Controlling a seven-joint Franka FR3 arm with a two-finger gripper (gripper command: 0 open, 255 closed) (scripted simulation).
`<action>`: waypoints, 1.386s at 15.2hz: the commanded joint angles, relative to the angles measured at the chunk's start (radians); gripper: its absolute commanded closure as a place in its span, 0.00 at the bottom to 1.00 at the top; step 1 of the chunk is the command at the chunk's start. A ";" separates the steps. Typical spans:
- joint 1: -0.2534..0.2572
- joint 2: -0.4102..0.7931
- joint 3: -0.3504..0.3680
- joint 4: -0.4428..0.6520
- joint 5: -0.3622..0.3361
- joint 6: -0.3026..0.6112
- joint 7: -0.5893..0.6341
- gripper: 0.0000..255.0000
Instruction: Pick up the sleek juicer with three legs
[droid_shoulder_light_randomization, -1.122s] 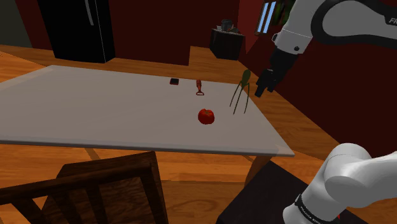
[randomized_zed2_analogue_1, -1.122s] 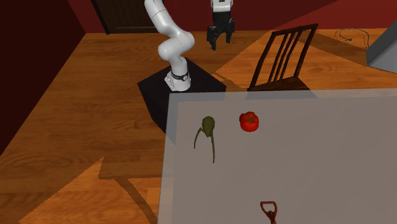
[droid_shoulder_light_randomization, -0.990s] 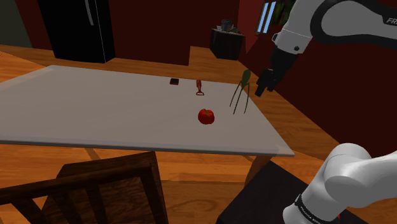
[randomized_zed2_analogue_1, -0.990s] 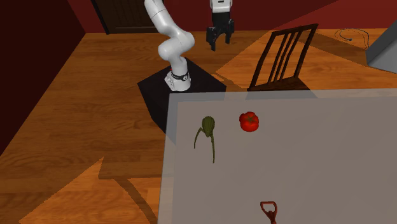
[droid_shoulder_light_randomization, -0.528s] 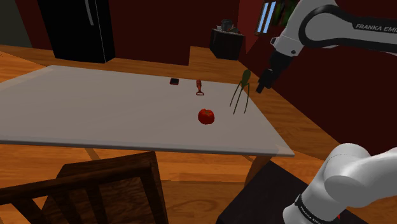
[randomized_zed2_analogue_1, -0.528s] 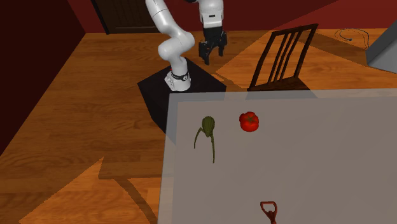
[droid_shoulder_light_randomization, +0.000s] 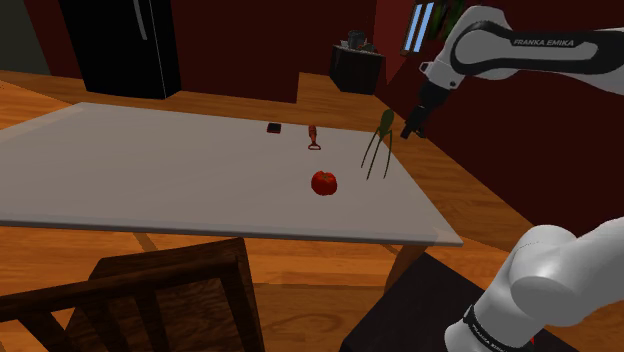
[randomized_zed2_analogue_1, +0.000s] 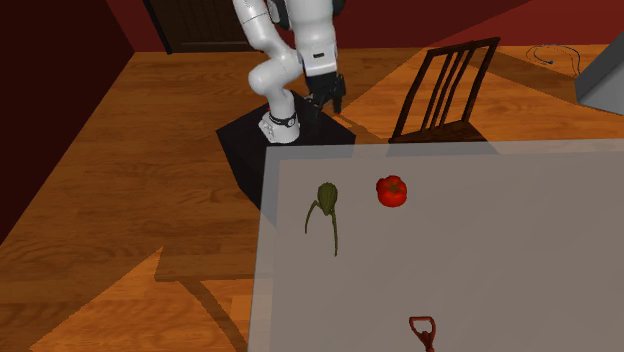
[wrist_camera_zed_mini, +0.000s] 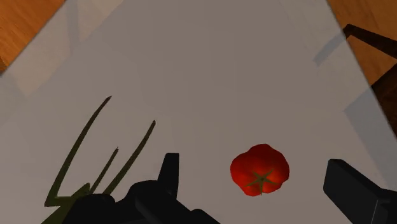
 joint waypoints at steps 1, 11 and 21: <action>0.008 0.050 -0.053 0.027 0.007 0.033 -0.076 0.00; 0.072 0.422 -0.306 0.322 0.216 0.092 -0.482 0.00; 0.034 0.657 -0.372 0.462 0.420 0.107 -0.707 0.00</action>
